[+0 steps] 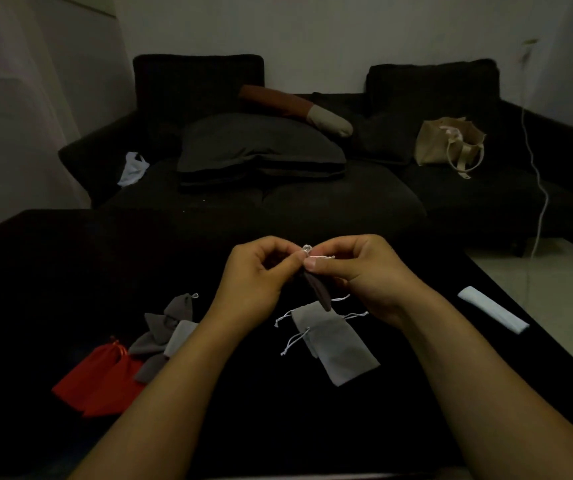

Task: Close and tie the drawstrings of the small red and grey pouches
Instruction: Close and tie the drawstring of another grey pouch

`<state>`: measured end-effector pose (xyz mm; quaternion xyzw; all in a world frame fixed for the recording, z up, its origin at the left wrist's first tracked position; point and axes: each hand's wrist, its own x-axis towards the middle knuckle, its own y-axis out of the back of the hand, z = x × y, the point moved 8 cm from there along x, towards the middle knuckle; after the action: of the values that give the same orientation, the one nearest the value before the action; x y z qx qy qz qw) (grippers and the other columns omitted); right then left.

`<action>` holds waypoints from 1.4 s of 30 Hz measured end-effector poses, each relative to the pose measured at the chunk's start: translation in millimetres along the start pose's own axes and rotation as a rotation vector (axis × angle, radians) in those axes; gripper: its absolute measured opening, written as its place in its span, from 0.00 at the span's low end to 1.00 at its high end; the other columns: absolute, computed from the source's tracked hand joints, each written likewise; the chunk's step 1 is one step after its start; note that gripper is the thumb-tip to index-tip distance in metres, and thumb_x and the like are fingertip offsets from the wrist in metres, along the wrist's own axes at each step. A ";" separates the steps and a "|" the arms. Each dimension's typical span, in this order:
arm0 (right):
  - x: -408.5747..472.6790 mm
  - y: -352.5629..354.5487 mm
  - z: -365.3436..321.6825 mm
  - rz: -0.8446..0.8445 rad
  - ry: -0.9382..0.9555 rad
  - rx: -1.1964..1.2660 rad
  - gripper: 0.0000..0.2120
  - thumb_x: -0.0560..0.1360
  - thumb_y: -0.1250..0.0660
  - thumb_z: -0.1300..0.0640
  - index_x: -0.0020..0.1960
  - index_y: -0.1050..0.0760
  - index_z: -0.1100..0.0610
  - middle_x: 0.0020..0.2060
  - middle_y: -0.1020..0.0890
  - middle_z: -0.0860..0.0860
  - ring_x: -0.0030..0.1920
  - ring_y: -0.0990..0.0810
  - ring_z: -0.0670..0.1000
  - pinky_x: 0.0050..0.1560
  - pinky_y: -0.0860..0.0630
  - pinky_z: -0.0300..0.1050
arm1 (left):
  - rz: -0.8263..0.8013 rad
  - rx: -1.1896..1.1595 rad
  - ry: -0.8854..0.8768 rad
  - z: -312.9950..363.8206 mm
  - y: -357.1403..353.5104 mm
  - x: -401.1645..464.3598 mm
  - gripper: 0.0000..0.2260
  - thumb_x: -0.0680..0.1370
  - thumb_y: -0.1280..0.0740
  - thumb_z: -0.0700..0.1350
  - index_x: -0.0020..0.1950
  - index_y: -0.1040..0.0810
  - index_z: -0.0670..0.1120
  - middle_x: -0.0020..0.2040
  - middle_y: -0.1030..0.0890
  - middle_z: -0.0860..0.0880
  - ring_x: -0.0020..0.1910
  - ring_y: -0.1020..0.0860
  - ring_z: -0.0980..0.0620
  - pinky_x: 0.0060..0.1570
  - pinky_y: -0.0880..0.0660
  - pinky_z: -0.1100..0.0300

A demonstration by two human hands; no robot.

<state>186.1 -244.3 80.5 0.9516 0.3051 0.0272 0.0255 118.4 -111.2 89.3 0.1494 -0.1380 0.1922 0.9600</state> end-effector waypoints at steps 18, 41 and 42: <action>-5.6 -1.8 -10.7 -0.036 0.084 -0.156 0.07 0.74 0.28 0.65 0.51 0.18 0.62 0.45 0.14 0.58 0.43 0.15 0.47 0.41 0.21 0.35 | -0.220 -0.608 0.591 -33.0 -27.7 -15.2 0.08 0.80 0.36 0.41 0.48 0.17 0.43 0.47 0.17 0.46 0.51 0.21 0.51 0.49 0.24 0.55; -6.2 -0.6 -8.0 0.095 0.114 0.057 0.06 0.72 0.28 0.68 0.49 0.17 0.66 0.45 0.13 0.57 0.45 0.14 0.49 0.46 0.19 0.37 | 0.074 -0.560 0.341 -21.9 -13.8 -7.3 0.03 0.75 0.29 0.40 0.47 0.16 0.45 0.46 0.13 0.47 0.45 0.16 0.55 0.39 0.22 0.66; -5.9 -2.3 -6.9 0.080 0.104 0.082 0.06 0.73 0.28 0.68 0.49 0.17 0.65 0.45 0.14 0.57 0.44 0.14 0.49 0.45 0.19 0.38 | 0.078 -0.571 0.335 -21.4 -12.7 -7.5 0.04 0.75 0.29 0.40 0.48 0.16 0.46 0.46 0.13 0.47 0.44 0.16 0.55 0.39 0.22 0.66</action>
<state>179.5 -245.6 87.0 0.9606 0.2686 0.0652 -0.0305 121.4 -117.6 64.3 -0.1647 -0.0323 0.2045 0.9644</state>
